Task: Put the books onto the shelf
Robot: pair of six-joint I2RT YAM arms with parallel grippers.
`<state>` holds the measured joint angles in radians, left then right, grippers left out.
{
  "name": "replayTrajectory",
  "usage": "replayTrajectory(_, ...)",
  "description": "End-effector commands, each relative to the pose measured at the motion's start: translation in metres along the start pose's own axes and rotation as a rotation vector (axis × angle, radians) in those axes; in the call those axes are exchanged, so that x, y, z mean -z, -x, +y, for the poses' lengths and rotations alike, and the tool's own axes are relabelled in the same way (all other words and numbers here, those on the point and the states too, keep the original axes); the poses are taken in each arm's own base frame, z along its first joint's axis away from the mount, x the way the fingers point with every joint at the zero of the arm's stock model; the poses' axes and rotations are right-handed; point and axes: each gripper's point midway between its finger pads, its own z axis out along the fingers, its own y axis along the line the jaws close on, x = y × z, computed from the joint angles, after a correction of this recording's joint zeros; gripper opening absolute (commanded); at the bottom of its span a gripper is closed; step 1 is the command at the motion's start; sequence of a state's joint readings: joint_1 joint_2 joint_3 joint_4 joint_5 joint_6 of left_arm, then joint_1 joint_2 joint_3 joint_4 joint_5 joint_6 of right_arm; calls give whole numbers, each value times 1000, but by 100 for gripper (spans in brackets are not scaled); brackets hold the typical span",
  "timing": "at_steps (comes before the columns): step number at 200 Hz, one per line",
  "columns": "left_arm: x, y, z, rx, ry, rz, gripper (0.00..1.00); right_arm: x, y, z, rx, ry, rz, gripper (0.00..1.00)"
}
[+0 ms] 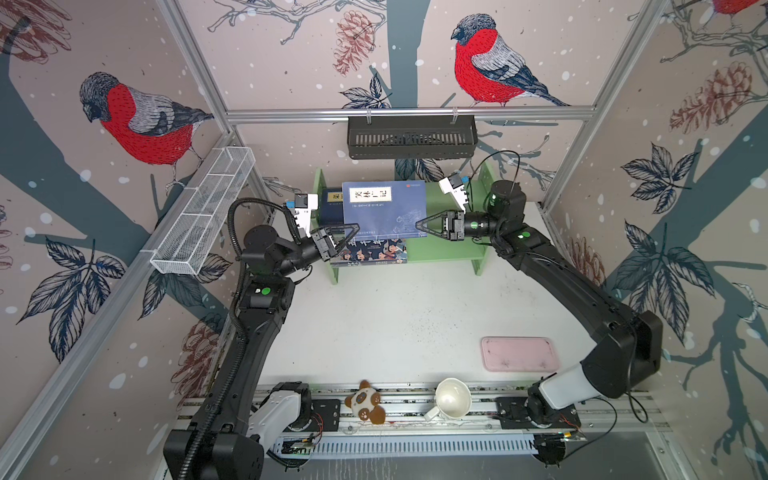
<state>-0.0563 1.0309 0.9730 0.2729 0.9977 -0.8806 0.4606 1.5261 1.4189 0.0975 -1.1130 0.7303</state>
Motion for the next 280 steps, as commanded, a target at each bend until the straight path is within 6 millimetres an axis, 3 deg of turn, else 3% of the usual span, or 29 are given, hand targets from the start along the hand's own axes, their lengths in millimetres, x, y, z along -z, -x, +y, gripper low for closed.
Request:
replayTrajectory(1, 0, 1, 2, -35, 11, -1, 0, -4, 14, 11, 46, 17, -28, 2)
replayTrajectory(9, 0, 2, 4, -32, 23, -3, 2, -4, 16, 13, 49, 18, -28, 1)
replayTrajectory(27, 1, 2, 7, -39, 38, -1, 35, -5, 21, 11, 48, 9, -27, 1)
replayTrajectory(38, 4, 7, 7, -66, 69, -13, 49, -4, 24, 9, 45, -3, -26, 1)
replayTrajectory(64, 18, 28, 23, -186, 307, -46, 65, -1, 32, -3, 19, -41, -36, 1)
replayTrajectory(86, 33, 49, 27, -286, 473, -75, 68, -3, 38, -13, -9, -55, -32, 1)
replayTrajectory(103, 41, 62, 16, -358, 513, -108, 70, -8, 41, -24, -43, -66, -18, 0)
replayTrajectory(128, 41, 71, -5, -423, 478, -134, 71, -22, 42, -36, -74, -68, 13, 0)
replayTrajectory(157, 32, 68, -15, -424, 377, -121, 71, -40, 40, -52, -125, -87, 30, 1)
replayTrajectory(217, 24, 70, 1, -416, 371, -122, 70, -53, 43, -84, -214, -155, -13, 0)
replayTrajectory(280, 16, 73, 8, -409, 348, -121, 70, -66, 43, -94, -239, -162, 7, 1)
